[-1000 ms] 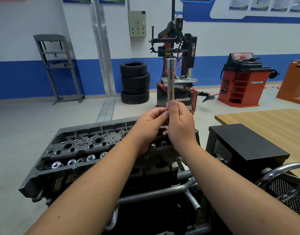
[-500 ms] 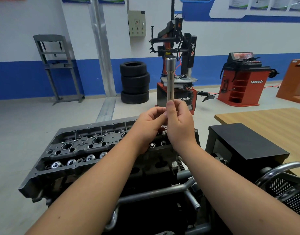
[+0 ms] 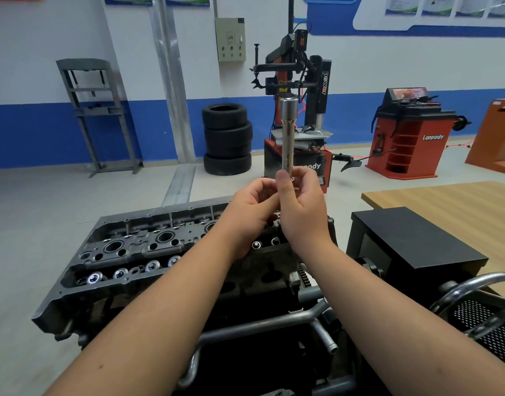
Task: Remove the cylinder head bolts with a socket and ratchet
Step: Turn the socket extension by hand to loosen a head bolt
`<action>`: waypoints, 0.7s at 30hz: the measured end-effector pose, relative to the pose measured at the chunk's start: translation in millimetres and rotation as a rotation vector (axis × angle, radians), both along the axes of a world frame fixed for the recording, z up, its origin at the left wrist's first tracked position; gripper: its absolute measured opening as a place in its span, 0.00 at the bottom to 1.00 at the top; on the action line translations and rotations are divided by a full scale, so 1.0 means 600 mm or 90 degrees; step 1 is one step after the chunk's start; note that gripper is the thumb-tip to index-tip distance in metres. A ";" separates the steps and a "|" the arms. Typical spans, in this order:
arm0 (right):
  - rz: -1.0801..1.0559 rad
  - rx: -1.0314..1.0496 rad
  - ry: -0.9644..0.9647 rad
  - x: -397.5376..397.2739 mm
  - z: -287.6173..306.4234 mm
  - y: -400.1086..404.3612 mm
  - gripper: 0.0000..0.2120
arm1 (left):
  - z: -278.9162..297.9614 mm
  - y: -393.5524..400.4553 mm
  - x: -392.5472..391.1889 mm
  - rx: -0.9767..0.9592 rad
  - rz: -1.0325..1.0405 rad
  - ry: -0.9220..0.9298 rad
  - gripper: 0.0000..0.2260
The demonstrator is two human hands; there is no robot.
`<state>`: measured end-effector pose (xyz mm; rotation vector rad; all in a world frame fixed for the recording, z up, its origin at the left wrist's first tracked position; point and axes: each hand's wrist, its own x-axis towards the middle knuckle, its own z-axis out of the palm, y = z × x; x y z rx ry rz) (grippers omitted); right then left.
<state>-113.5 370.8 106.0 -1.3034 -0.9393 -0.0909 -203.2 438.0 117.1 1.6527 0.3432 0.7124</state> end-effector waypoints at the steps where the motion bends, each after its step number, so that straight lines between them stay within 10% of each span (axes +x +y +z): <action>1: -0.003 0.000 -0.006 0.000 0.000 0.000 0.06 | 0.000 0.000 0.000 0.000 0.000 0.000 0.09; 21: -0.006 -0.012 -0.013 0.003 0.000 -0.001 0.12 | 0.004 -0.005 -0.001 -0.035 -0.026 -0.008 0.12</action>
